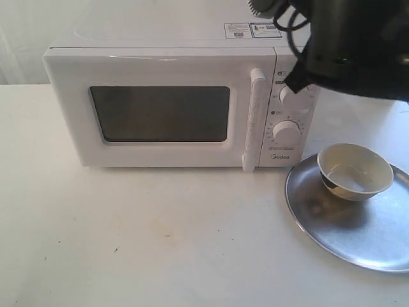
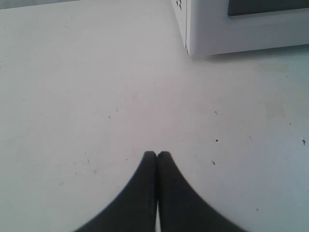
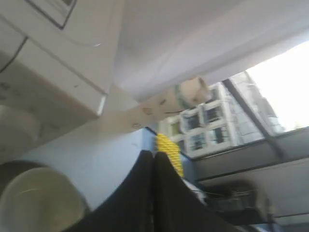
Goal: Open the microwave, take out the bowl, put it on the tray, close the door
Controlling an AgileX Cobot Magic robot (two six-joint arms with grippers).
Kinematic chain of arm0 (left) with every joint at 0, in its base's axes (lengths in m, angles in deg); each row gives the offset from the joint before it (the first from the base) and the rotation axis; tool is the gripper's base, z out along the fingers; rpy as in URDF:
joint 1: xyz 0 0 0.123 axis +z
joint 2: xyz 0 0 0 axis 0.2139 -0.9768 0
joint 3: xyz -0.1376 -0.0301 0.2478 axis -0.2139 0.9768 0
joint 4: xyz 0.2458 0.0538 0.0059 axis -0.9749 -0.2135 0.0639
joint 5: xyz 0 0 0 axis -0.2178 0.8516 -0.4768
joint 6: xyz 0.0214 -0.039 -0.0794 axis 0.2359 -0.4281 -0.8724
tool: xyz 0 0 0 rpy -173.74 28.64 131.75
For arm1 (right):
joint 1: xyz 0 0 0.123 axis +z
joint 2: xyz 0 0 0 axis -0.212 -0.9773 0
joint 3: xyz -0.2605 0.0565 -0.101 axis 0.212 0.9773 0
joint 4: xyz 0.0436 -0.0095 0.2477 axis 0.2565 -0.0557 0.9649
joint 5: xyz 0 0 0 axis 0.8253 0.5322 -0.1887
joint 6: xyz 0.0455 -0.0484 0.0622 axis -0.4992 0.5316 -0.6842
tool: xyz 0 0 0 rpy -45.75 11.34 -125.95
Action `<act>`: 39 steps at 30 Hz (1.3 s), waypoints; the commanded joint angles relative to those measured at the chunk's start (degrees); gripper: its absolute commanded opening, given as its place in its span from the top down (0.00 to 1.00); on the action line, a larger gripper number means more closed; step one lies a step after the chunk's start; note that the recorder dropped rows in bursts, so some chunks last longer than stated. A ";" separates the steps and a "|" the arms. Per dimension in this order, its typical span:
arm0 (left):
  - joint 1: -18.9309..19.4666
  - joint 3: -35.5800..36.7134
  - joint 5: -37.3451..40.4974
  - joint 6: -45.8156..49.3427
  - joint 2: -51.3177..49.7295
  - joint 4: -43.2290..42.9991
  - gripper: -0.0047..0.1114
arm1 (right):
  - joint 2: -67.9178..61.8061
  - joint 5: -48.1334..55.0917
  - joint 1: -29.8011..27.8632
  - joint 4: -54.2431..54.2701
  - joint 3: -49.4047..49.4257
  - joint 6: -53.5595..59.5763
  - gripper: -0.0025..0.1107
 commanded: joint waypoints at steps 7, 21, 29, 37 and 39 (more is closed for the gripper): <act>-0.17 -0.16 0.09 0.00 0.12 0.46 0.96 | 22.18 -31.93 6.06 23.86 19.44 -0.82 0.98; -0.17 -0.16 0.09 0.00 0.12 0.46 0.96 | 39.72 -54.26 6.55 29.12 38.94 -7.55 0.98; -0.17 -0.16 0.09 0.00 0.12 0.46 0.96 | 39.70 -54.27 6.55 28.51 38.94 -8.38 0.98; -0.17 -0.16 0.09 0.00 0.12 0.46 0.96 | 43.07 -51.29 7.07 28.78 39.53 -9.15 0.98; -0.17 -0.16 0.09 0.00 0.12 0.46 0.96 | 44.79 -50.05 7.07 28.76 40.28 -11.54 0.98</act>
